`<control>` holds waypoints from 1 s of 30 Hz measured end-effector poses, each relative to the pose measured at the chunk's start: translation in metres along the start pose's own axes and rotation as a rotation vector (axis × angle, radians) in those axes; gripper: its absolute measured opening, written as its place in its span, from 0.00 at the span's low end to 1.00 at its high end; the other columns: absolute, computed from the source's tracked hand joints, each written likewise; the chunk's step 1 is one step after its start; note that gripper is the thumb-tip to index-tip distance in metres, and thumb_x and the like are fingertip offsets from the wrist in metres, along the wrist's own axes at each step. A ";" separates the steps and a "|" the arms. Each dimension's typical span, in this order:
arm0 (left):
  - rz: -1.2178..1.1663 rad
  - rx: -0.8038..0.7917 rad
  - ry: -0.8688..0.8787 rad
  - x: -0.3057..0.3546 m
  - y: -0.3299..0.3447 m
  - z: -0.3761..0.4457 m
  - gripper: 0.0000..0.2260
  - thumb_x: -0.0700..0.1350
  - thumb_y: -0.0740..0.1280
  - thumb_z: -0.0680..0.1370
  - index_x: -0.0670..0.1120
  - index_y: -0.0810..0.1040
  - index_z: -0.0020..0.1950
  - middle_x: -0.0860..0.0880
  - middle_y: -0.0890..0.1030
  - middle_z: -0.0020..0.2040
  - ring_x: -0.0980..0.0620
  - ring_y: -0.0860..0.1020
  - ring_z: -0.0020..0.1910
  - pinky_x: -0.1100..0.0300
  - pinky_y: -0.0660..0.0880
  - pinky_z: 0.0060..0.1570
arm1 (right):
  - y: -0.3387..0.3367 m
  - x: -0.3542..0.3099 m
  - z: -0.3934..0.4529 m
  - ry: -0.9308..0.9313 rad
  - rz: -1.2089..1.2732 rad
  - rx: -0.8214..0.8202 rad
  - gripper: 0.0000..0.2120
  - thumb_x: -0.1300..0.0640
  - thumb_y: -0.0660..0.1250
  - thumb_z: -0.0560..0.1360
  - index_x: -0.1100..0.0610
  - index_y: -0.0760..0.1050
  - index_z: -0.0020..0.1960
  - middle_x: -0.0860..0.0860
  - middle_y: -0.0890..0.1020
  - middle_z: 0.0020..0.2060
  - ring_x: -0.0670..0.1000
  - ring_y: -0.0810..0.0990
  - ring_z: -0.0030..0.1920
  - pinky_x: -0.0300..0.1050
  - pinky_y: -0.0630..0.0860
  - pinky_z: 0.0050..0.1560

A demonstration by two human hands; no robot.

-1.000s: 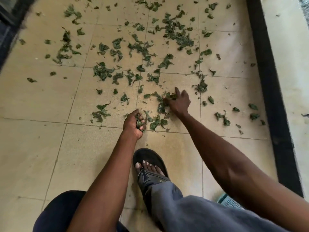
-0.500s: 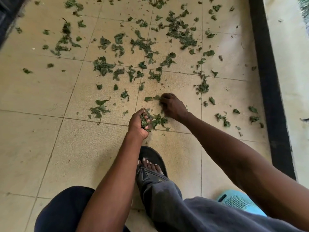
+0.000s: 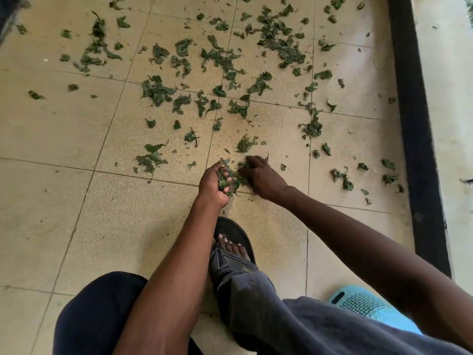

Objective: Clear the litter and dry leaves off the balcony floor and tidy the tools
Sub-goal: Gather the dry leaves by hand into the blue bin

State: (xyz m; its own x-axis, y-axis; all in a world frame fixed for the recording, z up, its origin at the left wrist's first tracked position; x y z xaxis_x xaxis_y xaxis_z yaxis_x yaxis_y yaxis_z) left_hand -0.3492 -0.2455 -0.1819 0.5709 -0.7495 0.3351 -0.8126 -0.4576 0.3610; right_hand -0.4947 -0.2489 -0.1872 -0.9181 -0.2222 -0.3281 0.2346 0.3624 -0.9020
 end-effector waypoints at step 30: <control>-0.051 -0.223 0.052 0.005 0.013 0.002 0.22 0.58 0.74 0.71 0.42 0.82 0.56 0.42 0.83 0.55 0.42 0.81 0.58 0.44 0.72 0.65 | -0.061 -0.080 -0.009 0.289 0.621 0.275 0.13 0.64 0.58 0.79 0.61 0.70 0.62 0.60 0.82 0.45 0.61 0.81 0.44 0.51 0.77 0.38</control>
State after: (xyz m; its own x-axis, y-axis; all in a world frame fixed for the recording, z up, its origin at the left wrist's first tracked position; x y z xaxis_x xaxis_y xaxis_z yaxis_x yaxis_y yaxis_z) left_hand -0.3569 -0.2560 -0.1772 0.6207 -0.6999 0.3534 -0.7397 -0.3731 0.5600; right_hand -0.4384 -0.2451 -0.1032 -0.6289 0.2110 -0.7483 0.7751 0.0951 -0.6247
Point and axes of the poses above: each hand's wrist, its own z-axis towards the middle knuckle, its own y-axis out of the palm, x = y × z, the point moved 4 cm from there along z, towards the middle knuckle
